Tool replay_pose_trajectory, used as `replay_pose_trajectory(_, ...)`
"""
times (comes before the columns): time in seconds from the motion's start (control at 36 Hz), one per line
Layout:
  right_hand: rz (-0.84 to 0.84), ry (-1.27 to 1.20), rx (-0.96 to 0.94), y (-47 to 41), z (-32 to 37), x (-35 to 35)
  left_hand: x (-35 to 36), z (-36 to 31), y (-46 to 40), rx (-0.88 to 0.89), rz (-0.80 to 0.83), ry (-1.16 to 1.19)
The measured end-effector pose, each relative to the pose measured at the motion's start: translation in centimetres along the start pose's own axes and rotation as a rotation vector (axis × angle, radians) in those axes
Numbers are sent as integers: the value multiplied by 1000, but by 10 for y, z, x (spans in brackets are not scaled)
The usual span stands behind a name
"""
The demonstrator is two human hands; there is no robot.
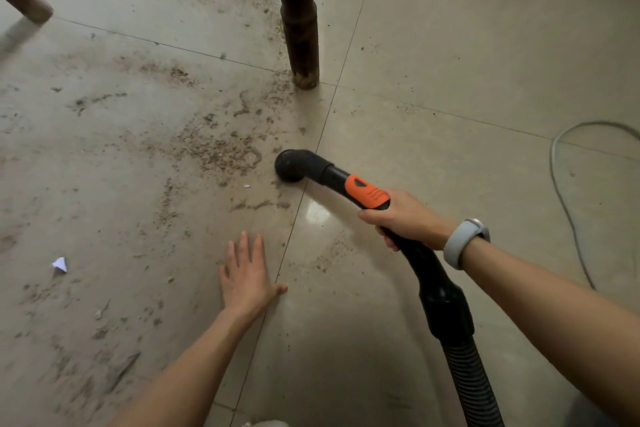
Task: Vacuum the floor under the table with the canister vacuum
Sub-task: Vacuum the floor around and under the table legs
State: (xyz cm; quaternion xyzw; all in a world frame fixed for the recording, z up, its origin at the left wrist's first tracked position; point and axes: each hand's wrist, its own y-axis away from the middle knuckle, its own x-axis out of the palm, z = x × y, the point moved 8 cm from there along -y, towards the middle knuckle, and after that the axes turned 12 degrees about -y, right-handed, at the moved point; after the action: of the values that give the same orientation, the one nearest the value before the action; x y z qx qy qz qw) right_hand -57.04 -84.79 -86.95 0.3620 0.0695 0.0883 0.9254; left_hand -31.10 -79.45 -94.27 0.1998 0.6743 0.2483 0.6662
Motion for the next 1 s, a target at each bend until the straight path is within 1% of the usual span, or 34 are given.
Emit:
replay_pose_trajectory(0.06, 10, 9, 2, 2, -1, 0, 2, 2, 0, -6, 0, 11)
replay_pose_trajectory(0.17, -106, -16, -44, 2, 8, -26, 5, 6, 1, -39, -17, 43)
replay_pose_trajectory(0.22, -131, -19, -52, 2, 10, -29, 7, 9, 1, -50, -12, 77)
replay_pose_trajectory(0.31, -84, -2, -34, 4, 6, -15, 8, 11, 2, -54, -13, 111)
replay_pose_trajectory(0.42, 43, 82, -3, 13, -6, 13, 8, 13, 2, -35, -13, 101)
replay_pose_trajectory(0.47, 57, 93, 13, 18, -14, 15, 9, 16, 2, -21, -15, 95)
replay_pose_trajectory(0.61, 40, 54, 45, 25, -18, -9, 10, 19, 4, 9, -27, 66)
replay_pose_trajectory(0.78, 68, 64, 64, 36, -30, -5, 8, 21, 8, 36, -103, 74)
replay_pose_trajectory(0.89, 137, 128, 81, 46, -41, 9, 11, 29, 11, 22, -101, 105)
replay_pose_trajectory(1.0, 207, 181, 116, 57, -52, 19, 13, 38, 16, 5, -94, 45)
